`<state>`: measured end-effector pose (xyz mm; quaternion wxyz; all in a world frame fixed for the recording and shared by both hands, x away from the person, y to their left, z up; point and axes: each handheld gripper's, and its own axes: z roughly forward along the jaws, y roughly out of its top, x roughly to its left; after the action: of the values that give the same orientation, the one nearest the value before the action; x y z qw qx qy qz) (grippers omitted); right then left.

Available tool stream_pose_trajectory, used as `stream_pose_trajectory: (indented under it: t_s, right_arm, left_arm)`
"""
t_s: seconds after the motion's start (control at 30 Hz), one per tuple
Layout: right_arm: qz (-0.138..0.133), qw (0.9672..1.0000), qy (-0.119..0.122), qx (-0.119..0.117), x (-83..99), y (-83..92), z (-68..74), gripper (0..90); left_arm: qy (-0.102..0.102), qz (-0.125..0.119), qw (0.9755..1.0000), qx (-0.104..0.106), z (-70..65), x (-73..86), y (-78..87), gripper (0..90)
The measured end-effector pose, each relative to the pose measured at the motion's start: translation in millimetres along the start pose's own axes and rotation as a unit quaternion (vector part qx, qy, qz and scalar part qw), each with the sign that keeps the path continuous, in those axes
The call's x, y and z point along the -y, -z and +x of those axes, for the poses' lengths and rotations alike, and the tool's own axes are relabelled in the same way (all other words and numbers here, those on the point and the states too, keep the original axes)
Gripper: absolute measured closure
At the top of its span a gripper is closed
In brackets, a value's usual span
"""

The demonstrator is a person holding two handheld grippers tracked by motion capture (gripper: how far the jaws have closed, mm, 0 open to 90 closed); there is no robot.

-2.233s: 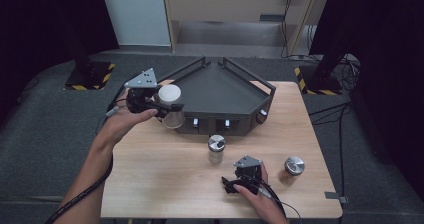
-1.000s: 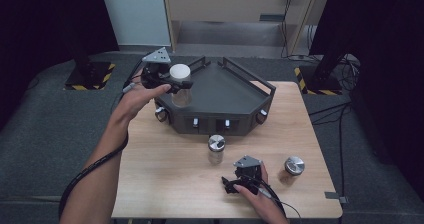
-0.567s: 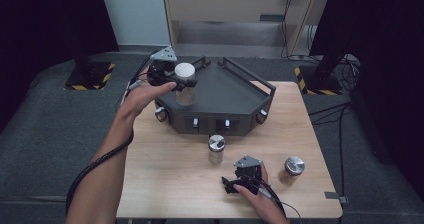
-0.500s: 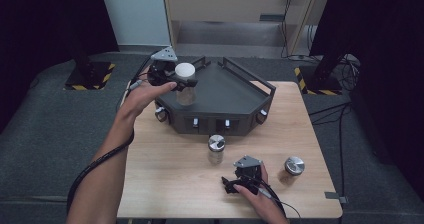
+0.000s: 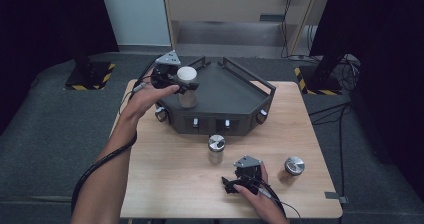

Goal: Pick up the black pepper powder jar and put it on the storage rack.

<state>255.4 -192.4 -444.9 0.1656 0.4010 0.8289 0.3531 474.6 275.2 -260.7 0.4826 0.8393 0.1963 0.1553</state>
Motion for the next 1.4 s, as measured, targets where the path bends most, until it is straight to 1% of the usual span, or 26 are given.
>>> stream_pose_trajectory:
  t_s: [0.17,0.33,0.4,0.7,0.9,1.0,1.2,1.33,1.4]
  right_arm:
    - [0.0,1.0,0.0,0.0,0.1,-0.1,0.0,0.8]
    - [-0.001,1.0,0.0,0.0,0.2,-0.1,0.0,0.8]
    - [-0.001,1.0,0.0,0.0,0.2,-0.1,0.0,0.8]
    - [-0.001,1.0,0.0,0.0,0.2,-0.1,0.0,0.8]
    - [-0.001,1.0,0.0,0.0,0.2,-0.1,0.0,0.8]
    - [-0.001,1.0,0.0,0.0,0.2,-0.1,0.0,0.8]
    - [-0.001,1.0,0.0,0.0,0.3,-0.1,0.1,0.8]
    - [-0.001,1.0,0.0,0.001,0.3,-0.1,0.2,0.8]
    - [-0.001,1.0,0.0,0.0,0.3,-0.1,0.1,0.8]
  left_arm:
    - [-0.002,0.006,1.0,0.0,0.2,0.9,-3.3,32.9]
    - [0.006,0.005,1.0,-0.004,0.3,6.9,-6.4,32.9]
    - [0.01,0.005,0.9999,-0.002,0.9,9.1,-7.1,32.9]
    - [0.017,0.008,0.9998,-0.003,3.1,14.5,-8.6,32.8]
    - [0.03,0.003,0.9995,-0.001,6.7,18.5,-7.3,32.8]
    - [0.042,0.008,0.9991,-0.001,9.0,17.2,-7.1,32.7]
    - [0.054,0.002,0.9985,-0.005,8.0,21.3,-6.5,32.5]
    - [0.052,0.009,0.9986,-0.007,7.5,18.3,-6.2,32.4]
    - [0.049,0.007,0.9987,-0.009,6.7,18.6,-6.4,32.3]
